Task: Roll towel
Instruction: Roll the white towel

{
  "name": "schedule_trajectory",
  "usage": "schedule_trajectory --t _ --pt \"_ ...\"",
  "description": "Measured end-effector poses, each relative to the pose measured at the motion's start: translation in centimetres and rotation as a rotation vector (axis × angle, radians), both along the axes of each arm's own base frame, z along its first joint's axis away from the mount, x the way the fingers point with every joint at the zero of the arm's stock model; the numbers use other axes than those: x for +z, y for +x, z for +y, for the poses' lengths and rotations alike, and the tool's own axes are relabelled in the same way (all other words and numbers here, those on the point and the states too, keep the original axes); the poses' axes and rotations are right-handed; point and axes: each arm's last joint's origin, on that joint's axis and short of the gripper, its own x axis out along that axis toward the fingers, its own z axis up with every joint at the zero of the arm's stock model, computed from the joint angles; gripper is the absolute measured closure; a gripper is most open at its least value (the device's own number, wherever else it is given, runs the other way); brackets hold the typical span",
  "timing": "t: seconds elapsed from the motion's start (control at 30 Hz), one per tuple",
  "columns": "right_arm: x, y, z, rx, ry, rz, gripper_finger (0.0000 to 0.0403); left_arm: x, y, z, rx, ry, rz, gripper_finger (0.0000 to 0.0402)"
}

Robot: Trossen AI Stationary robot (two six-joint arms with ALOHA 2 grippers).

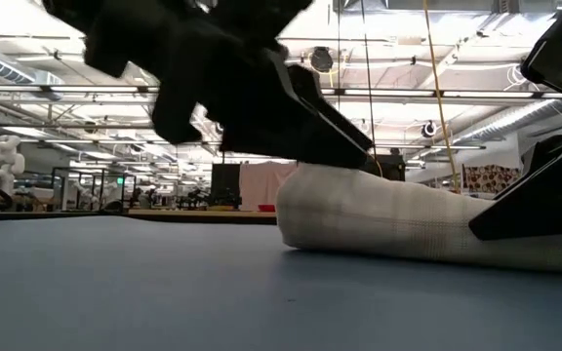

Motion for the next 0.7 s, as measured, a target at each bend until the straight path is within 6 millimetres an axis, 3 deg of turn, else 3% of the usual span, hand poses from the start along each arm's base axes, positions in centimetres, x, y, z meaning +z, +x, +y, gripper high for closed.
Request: schedule_trajectory --t 0.13,0.3,0.57,0.7 --pt "0.0 0.0 0.0 0.000 -0.001 0.001 0.0190 -1.9 0.5 0.1 -0.017 0.009 -0.002 0.0097" --pt "0.0 0.0 0.0 0.000 -0.001 0.000 0.0190 -4.1 1.1 0.3 0.001 0.027 0.003 0.0109" --pt "0.4 -0.1 0.1 0.015 -0.004 -0.005 0.0190 -4.9 1.5 1.4 0.048 0.040 0.020 0.0147" --pt "1.1 -0.1 0.1 0.065 -0.034 0.017 0.0189 -5.1 1.8 2.7 0.032 -0.065 0.068 0.0180"
